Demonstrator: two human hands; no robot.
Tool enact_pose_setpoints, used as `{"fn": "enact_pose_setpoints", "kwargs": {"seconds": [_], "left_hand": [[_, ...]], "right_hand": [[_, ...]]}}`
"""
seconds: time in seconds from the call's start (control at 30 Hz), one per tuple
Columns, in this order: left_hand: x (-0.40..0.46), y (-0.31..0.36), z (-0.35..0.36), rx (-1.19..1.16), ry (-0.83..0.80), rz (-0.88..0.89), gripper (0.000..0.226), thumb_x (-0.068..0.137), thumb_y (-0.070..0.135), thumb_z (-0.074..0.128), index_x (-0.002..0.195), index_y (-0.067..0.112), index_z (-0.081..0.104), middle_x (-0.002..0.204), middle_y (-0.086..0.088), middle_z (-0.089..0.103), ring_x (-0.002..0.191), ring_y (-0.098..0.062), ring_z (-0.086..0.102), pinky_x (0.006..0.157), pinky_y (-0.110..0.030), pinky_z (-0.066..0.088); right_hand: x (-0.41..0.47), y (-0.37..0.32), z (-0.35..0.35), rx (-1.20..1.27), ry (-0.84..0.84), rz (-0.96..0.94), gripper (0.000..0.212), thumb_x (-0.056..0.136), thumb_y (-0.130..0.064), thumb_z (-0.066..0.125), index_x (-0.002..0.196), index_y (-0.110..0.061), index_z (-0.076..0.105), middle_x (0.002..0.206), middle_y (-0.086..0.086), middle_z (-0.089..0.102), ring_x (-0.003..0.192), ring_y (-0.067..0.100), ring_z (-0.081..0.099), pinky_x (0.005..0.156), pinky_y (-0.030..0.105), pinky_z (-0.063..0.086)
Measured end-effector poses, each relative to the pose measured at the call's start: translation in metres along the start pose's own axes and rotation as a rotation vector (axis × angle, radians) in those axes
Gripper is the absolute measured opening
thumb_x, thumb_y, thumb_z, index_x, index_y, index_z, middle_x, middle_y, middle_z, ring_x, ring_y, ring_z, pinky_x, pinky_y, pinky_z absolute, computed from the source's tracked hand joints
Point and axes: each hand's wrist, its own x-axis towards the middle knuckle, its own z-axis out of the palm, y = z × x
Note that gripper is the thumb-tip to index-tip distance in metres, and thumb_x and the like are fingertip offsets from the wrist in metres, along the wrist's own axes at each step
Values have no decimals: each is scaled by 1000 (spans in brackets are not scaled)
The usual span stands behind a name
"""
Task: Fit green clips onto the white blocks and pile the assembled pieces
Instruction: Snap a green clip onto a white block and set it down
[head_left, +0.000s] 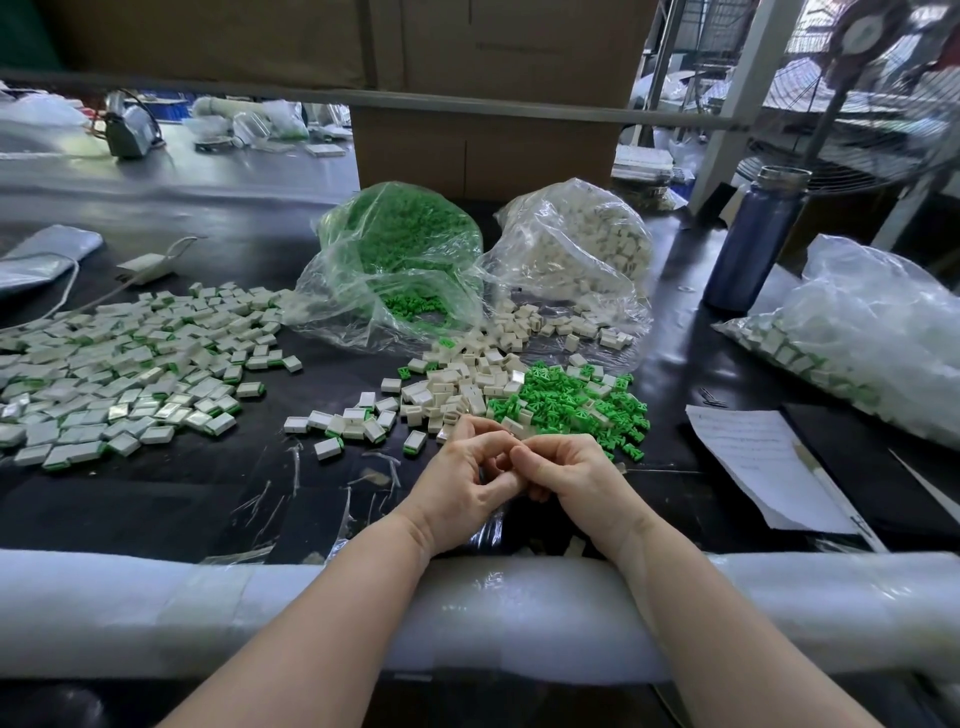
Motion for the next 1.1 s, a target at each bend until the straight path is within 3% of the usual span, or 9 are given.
{"fn": "enact_pose_setpoints", "kwargs": {"seconds": [0.13, 0.27, 0.43, 0.57, 0.67, 0.9, 0.97, 1.1], "left_hand": [[1, -2, 1, 57, -17, 8, 11, 82, 5, 63, 86, 15, 64, 109, -5, 42, 85, 0, 46, 83, -10, 40], [1, -3, 1, 80, -27, 15, 19, 82, 7, 62, 82, 26, 60, 105, 4, 41, 84, -1, 47, 83, -11, 41], [2, -7, 1, 121, -35, 17, 19, 82, 9, 62, 83, 28, 60, 105, 8, 41, 95, -10, 50, 91, -23, 43], [1, -5, 2, 113, -46, 5, 9, 78, 20, 59, 82, 28, 60, 106, 6, 41, 91, -10, 49, 90, -29, 45], [1, -5, 3, 128, -46, -19, 14, 70, 31, 53, 82, 27, 60, 105, 8, 40, 93, -10, 49, 90, -28, 45], [1, -4, 1, 82, -52, -22, 10, 77, 21, 55, 80, 29, 57, 105, 5, 40, 92, -13, 50, 90, -32, 47], [2, -6, 1, 96, -60, -22, 15, 81, 13, 57, 80, 27, 58, 106, 3, 40, 97, -15, 50, 93, -33, 45], [2, -6, 2, 131, -69, -28, 5, 76, 24, 54, 80, 26, 56, 104, 6, 39, 98, -14, 49, 93, -31, 45]], "right_hand": [[0, 0, 0, 37, 5, 9, 18, 90, -5, 55, 79, -3, 70, 56, -2, 58, 47, 1, 45, 47, 12, 37], [-1, -1, 0, 45, 11, 8, 17, 89, -3, 55, 82, 3, 69, 53, -4, 57, 45, 0, 45, 46, 11, 36], [-1, 0, 0, 56, 29, 18, 21, 89, -3, 55, 85, 14, 65, 57, 6, 51, 45, 2, 40, 44, 13, 32], [-1, 1, 0, 76, 29, 28, 20, 89, -2, 55, 83, 12, 66, 53, 1, 52, 44, 2, 41, 44, 12, 33], [-2, 0, 0, 82, 26, 38, 19, 89, -3, 55, 82, 8, 68, 54, 3, 52, 44, 2, 41, 43, 13, 33], [-1, -2, 2, 78, 3, 30, 20, 90, -4, 53, 90, 12, 65, 72, 13, 56, 51, 3, 46, 49, 12, 38], [-1, -2, 2, 77, 5, 34, 21, 90, -3, 53, 90, 13, 65, 70, 12, 56, 50, 2, 45, 49, 12, 37], [-2, -2, 1, 84, 12, 36, 19, 90, -2, 54, 84, 9, 67, 56, 3, 54, 45, 1, 41, 45, 12, 34]]}}
